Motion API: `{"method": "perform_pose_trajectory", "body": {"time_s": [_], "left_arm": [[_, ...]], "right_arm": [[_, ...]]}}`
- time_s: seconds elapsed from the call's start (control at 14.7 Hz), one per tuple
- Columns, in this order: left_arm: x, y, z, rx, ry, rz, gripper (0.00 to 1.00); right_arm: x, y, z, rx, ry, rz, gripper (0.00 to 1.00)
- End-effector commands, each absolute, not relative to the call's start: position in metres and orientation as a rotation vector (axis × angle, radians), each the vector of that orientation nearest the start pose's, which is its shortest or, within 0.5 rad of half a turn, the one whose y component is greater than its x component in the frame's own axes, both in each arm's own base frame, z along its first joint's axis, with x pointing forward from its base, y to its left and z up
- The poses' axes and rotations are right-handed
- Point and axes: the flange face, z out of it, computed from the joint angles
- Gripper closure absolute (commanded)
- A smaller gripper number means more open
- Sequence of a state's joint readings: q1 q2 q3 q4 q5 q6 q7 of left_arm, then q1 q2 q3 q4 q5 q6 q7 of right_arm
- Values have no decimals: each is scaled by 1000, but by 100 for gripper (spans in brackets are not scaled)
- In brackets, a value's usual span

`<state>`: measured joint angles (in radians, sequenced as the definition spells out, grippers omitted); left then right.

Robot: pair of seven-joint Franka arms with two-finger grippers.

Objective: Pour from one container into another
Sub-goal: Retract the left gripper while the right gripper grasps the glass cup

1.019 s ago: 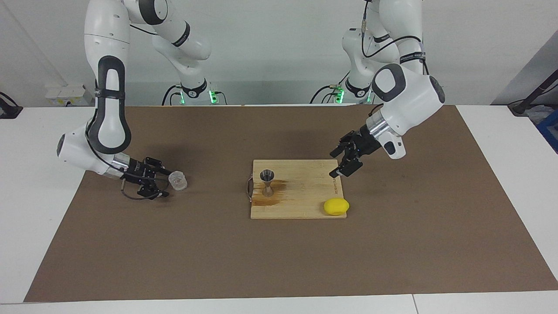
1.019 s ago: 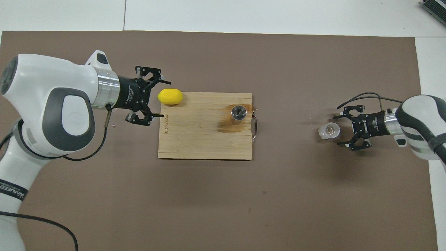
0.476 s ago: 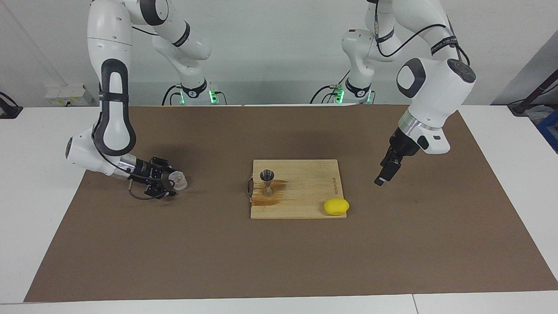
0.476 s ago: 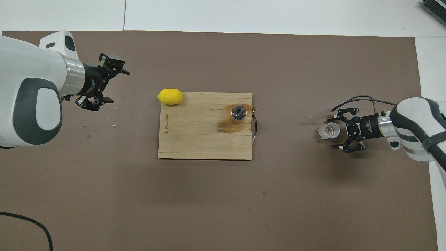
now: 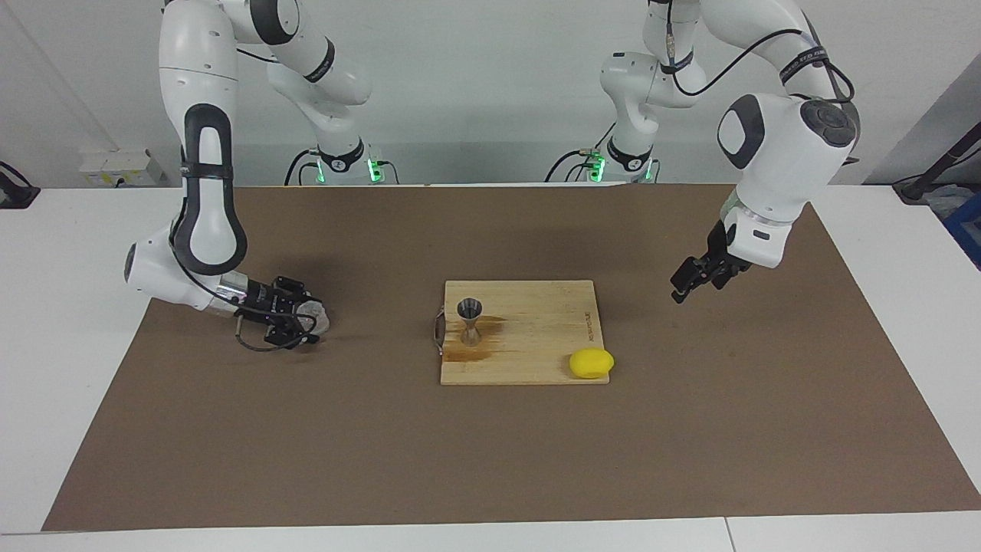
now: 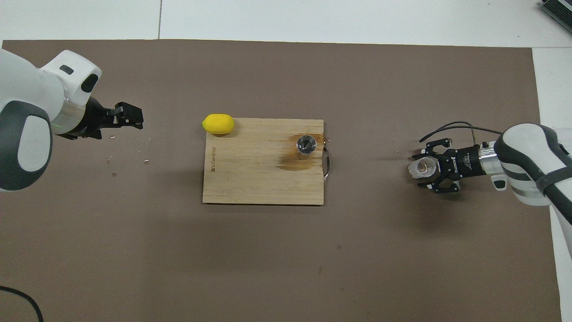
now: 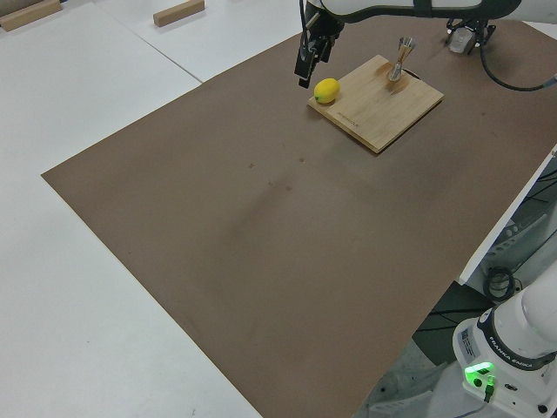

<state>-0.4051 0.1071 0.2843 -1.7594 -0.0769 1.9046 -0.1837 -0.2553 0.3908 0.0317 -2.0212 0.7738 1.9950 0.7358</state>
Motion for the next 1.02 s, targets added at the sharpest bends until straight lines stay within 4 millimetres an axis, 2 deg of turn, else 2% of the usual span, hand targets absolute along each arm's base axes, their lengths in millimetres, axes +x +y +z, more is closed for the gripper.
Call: {"method": "perform_pose_trajectory", "body": {"time_s": [0.0,0.2,0.41,0.54,0.68,0.75,0.82,0.88,0.95], "left_arm": [[572,-73,529,-3132,175,-3,0],[554,-50,557,-3147,195,83,0],[543,-44,590,-3141,236,127,0],[539,-44,610,-3136,254,162,0],[537,-44,608,-3139,240,161,0],[535,-42,598,-3139,233,192,0],[534,-41,601,-3141,228,186,0],[535,-27,602,-3146,197,180,0],[534,-30,599,-3146,204,187,0]], "right_arm": [[559,-85,248,-1880,1656,697,30],[561,-91,247,-1886,1673,659,34],[561,-91,246,-1896,1673,647,33],[561,-92,245,-1896,1678,636,37],[561,-93,246,-1893,1684,632,49],[562,-94,245,-1894,1686,628,54],[563,-94,246,-1896,1684,624,60],[563,-95,246,-1898,1683,616,67],[564,-98,247,-1901,1687,602,75]]}}
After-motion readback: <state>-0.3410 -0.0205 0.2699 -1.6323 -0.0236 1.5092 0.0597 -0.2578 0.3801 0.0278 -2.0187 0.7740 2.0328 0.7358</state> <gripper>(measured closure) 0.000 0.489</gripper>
